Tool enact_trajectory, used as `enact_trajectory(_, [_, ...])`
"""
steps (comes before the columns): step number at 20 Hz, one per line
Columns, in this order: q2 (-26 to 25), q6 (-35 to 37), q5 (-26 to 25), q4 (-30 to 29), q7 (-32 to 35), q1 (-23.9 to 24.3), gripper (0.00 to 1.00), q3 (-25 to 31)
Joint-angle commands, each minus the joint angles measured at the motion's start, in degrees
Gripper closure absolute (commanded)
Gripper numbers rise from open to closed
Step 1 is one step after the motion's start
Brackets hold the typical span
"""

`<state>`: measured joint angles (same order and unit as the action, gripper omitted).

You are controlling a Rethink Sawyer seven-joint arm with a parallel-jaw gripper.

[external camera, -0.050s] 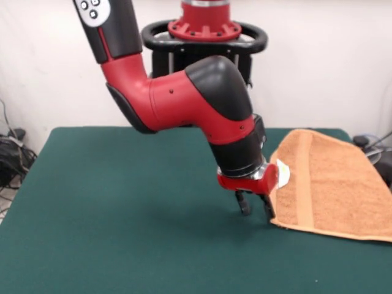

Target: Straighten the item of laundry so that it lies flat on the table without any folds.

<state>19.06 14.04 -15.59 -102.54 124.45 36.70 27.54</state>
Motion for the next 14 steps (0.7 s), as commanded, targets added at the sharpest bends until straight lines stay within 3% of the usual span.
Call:
enact_trajectory(1, [-5.77,-2.49,-3.19,-1.48,-2.01,0.37,0.0,7.65])
enact_trajectory(14, [-7.98,-6.25,-6.09,-3.95,-0.76,3.91,0.0,12.95])
